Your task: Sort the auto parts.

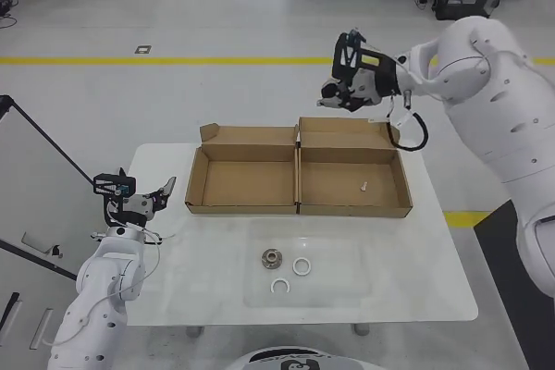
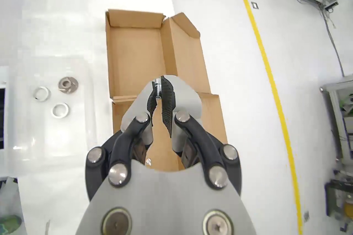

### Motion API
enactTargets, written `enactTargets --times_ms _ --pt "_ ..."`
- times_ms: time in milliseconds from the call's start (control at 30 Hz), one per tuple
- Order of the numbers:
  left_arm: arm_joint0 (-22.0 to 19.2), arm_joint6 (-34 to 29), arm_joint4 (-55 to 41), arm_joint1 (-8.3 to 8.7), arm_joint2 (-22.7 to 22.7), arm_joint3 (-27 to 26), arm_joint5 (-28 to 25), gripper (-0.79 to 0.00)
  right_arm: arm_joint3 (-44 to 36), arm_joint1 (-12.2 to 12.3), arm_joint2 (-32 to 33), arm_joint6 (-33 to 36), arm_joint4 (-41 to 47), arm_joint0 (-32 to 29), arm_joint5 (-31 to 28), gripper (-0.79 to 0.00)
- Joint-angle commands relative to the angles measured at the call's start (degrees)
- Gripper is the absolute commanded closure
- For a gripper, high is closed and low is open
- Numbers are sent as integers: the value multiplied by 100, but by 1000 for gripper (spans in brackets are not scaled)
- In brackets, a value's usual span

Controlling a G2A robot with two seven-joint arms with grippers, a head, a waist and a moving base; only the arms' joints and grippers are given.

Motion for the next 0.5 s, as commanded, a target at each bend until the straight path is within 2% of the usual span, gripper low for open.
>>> enactTargets --times_ms 0,167,467 --pt "0 0 0 0 0 0 0 -785 7 -19 -65 6 -269 99 -46 0" --pt "0 0 0 0 0 0 0 -785 11 -118 -402 -92 -723 402 -144 0" --pt "0 0 0 0 0 0 0 -785 118 -419 -1251 -101 -806 861 -144 0"
